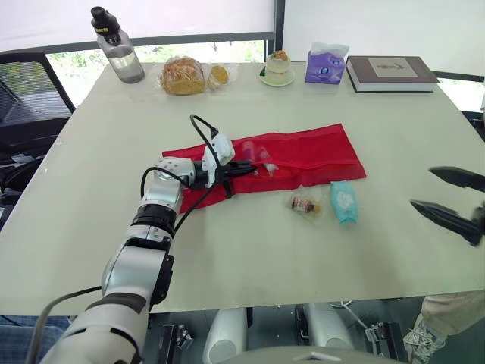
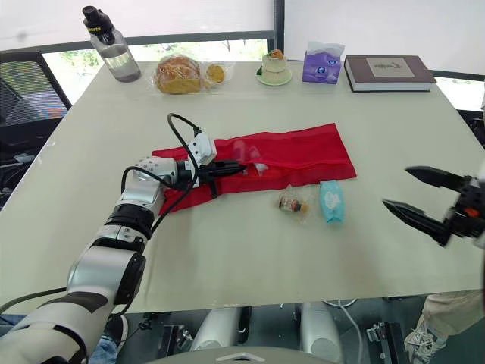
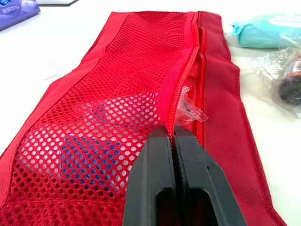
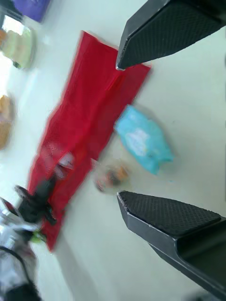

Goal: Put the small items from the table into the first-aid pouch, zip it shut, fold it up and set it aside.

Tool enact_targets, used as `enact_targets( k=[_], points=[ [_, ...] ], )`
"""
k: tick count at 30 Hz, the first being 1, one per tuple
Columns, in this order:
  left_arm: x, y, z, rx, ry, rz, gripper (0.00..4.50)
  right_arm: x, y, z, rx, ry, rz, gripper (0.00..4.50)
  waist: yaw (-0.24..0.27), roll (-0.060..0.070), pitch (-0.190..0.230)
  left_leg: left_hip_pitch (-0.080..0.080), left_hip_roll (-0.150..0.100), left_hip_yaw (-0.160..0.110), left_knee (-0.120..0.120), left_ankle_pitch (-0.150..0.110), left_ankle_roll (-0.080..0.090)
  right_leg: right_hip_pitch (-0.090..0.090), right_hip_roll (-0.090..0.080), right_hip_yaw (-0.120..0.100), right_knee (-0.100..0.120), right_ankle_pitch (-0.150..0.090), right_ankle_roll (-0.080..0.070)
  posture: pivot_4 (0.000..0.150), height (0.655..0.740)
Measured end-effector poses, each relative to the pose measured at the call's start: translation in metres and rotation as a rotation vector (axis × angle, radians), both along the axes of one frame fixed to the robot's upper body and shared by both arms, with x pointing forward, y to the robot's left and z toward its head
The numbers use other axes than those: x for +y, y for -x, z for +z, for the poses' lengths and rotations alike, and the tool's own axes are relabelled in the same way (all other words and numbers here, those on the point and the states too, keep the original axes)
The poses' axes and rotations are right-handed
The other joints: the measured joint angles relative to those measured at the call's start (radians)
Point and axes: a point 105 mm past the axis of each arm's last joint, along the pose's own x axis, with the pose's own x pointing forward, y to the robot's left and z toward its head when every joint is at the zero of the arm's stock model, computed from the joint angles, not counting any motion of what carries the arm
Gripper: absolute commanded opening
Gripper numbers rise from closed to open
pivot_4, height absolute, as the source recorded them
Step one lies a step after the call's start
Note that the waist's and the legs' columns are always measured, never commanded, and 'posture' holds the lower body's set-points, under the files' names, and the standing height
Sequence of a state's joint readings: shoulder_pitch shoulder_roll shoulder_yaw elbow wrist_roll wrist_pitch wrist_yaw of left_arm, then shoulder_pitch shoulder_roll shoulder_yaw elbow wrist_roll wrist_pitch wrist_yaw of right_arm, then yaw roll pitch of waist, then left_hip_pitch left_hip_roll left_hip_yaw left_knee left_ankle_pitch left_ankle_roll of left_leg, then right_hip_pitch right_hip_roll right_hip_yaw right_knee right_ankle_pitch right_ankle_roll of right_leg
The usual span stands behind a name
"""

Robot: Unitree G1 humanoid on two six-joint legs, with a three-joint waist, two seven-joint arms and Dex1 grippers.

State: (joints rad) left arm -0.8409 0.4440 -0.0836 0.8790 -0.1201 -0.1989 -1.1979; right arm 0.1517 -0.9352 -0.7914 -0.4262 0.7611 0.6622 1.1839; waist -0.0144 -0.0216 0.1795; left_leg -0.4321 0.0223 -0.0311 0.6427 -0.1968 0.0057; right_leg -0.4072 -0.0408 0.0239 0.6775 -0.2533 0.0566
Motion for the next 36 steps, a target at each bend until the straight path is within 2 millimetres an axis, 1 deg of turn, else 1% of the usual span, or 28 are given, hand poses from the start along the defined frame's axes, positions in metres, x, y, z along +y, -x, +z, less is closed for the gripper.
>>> enact_targets(
  k=[2, 4, 8, 11, 12, 13, 16, 18, 19, 20, 21, 23, 24, 25, 26, 31, 33, 35, 36],
  points=[
    [0.0, 0.0, -0.001, 0.001, -0.001, -0.002, 0.0, -0.005, 0.005, 0.013, -0.007, 0.027, 0.011, 4.37, 0.0, 0.0, 0.0, 0.0, 0.0, 0.0, 0.0, 0.0, 0.0, 0.0, 0.0, 0.0, 0.0, 0.0, 0.0, 0.15, 0.7332],
    [-0.001, 0.0, 0.0, -0.001, -0.001, -0.007, 0.0, -0.006, 0.009, 0.017, 0.001, 0.049, 0.029, 4.37, 0.002, 0.0, 0.0, 0.0, 0.0, 0.0, 0.0, 0.0, 0.0, 0.0, 0.0, 0.0, 0.0, 0.0, 0.0, 0.15, 0.7332],
    [0.0, -0.001, 0.001, -0.002, -0.002, -0.006, 0.0, -0.008, 0.012, 0.017, 0.027, 0.059, 0.042, 4.37, 0.003, 0.0, 0.0, -0.001, 0.0, 0.0, 0.0, 0.0, 0.0, 0.0, 0.0, 0.0, -0.001, 0.0, 0.0, 0.15, 0.7332],
    [0.0, -0.001, 0.001, -0.007, -0.005, -0.008, 0.0, -0.001, 0.008, 0.012, 0.04, 0.054, 0.059, 4.37, 0.001, 0.0, 0.0, 0.0, 0.0, 0.0, 0.0, 0.0, 0.0, 0.0, 0.0, 0.0, -0.001, 0.0, 0.0, 0.15, 0.7332],
    [-0.001, -0.001, 0.001, -0.007, -0.008, -0.01, 0.0, 0.007, 0.006, 0.003, 0.066, 0.048, 0.084, 4.37, 0.002, 0.0, 0.0, -0.001, 0.0, 0.0, 0.0, 0.0, 0.0, 0.0, 0.0, 0.0, 0.0, 0.0, 0.0, 0.15, 0.7332],
    [-0.001, -0.001, 0.001, -0.007, -0.008, -0.01, 0.0, 0.007, 0.006, 0.003, 0.066, 0.048, 0.084, 4.37, 0.002, 0.0, 0.0, -0.001, 0.0, 0.0, 0.0, 0.0, 0.0, 0.0, 0.0, 0.0, 0.0, 0.0, 0.0, 0.15, 0.7332],
    [-0.001, -0.001, 0.001, -0.008, -0.012, -0.01, 0.0, 0.025, -0.003, -0.008, 0.073, 0.061, 0.127, 4.37, 0.001, -0.001, 0.0, 0.0, 0.0, 0.0, 0.001, 0.0, 0.0, 0.0, 0.0, 0.0, 0.0, 0.0, 0.0, 0.15, 0.7332],
    [-0.002, -0.001, 0.001, -0.009, -0.011, -0.013, 0.0, 0.046, -0.012, -0.021, 0.073, 0.073, 0.171, 4.37, 0.001, -0.001, 0.0, -0.001, 0.0, -0.001, 0.001, 0.0, 0.0, 0.0, 0.0, -0.001, 0.0, 0.0, 0.0, 0.15, 0.7332],
    [-0.002, -0.001, 0.001, -0.009, -0.013, -0.012, 0.0, 0.06, -0.019, -0.031, 0.065, 0.084, 0.197, 4.37, 0.001, -0.001, 0.0, -0.001, 0.0, -0.001, 0.001, 0.0, 0.0, 0.0, 0.0, -0.001, 0.0, 0.0, 0.0, 0.15, 0.7332],
    [-0.003, -0.001, 0.001, -0.009, -0.012, -0.014, 0.0, 0.063, -0.019, -0.033, 0.067, 0.085, 0.204, 4.37, 0.001, 0.0, 0.0, -0.001, 0.0, -0.001, 0.001, 0.0, 0.0, 0.0, 0.0, -0.001, 0.0, 0.0, 0.0, 0.15, 0.7332],
    [-0.002, -0.001, 0.001, -0.009, -0.013, -0.013, 0.0, 0.076, -0.028, -0.042, 0.055, 0.121, 0.214, 4.37, 0.001, 0.0, 0.0, -0.001, 0.0, 0.0, 0.001, 0.0, 0.0, 0.0, 0.0, 0.0, 0.0, 0.0, 0.0, 0.15, 0.7332],
    [-0.003, -0.001, 0.001, -0.009, -0.013, -0.016, 0.0, 0.087, -0.034, -0.051, 0.037, 0.161, 0.226, 4.37, 0.001, 0.0, 0.0, -0.001, 0.0, -0.001, 0.001, 0.0, 0.0, 0.0, 0.0, -0.001, 0.0, 0.0, 0.0, 0.15, 0.7332],
    [-0.003, -0.001, 0.001, -0.01, -0.013, -0.015, 0.0, 0.099, -0.04, -0.057, 0.014, 0.199, 0.245, 4.37, 0.002, 0.0, 0.0, -0.001, 0.0, -0.001, 0.001, 0.0, 0.0, 0.0, 0.0, -0.001, 0.0, 0.0, 0.0, 0.15, 0.7332],
    [-0.004, -0.001, 0.001, -0.011, -0.012, -0.017, 0.0, 0.104, -0.041, -0.059, 0.008, 0.208, 0.254, 4.37, 0.002, 0.0, 0.0, -0.001, 0.0, -0.001, 0.001, 0.0, 0.0, 0.0, 0.0, -0.001, 0.0, 0.0, 0.0, 0.15, 0.7332],
    [-0.004, -0.001, 0.001, -0.012, -0.013, -0.016, 0.0, 0.112, -0.045, -0.065, -0.003, 0.229, 0.268, 4.37, 0.002, 0.0, 0.0, -0.001, 0.0, -0.001, 0.002, 0.0, 0.0, 0.0, 0.0, -0.001, 0.0, 0.0, 0.0, 0.15, 0.7332],
    [-0.004, -0.001, 0.003, -0.018, -0.013, -0.017, 0.0, 0.13, -0.063, -0.085, -0.017, 0.34, 0.269, 4.37, 0.002, 0.0, 0.0, -0.001, 0.0, -0.001, 0.003, 0.0, 0.0, 0.0, 0.0, -0.001, 0.0, 0.0, 0.0, 0.15, 0.7332],
    [-0.006, -0.002, 0.004, -0.024, -0.011, -0.018, 0.0, 0.135, -0.07, -0.095, -0.009, 0.348, 0.255, 4.37, 0.004, 0.0, 0.0, -0.001, 0.0, -0.001, 0.002, 0.0, 0.0, 0.0, 0.0, -0.002, 0.001, 0.0, 0.0, 0.15, 0.7332],
    [-0.006, -0.002, 0.005, -0.027, -0.01, -0.016, 0.0, 0.136, -0.074, -0.103, -0.004, 0.359, 0.248, 4.37, 0.004, 0.0, 0.0, -0.001, 0.0, -0.001, 0.002, 0.0, 0.0, 0.0, 0.0, -0.001, 0.001, 0.0, 0.0, 0.15, 0.7332],
    [-0.007, -0.002, 0.005, -0.03, -0.009, -0.015, 0.0, 0.135, -0.077, -0.112, 0.011, 0.376, 0.244, 4.37, 0.004, 0.0, 0.0, -0.002, 0.0, -0.001, 0.003, 0.0, 0.0, 0.0, 0.0, -0.001, 0.001, 0.0, 0.0, 0.15, 0.7332]
  ],
)
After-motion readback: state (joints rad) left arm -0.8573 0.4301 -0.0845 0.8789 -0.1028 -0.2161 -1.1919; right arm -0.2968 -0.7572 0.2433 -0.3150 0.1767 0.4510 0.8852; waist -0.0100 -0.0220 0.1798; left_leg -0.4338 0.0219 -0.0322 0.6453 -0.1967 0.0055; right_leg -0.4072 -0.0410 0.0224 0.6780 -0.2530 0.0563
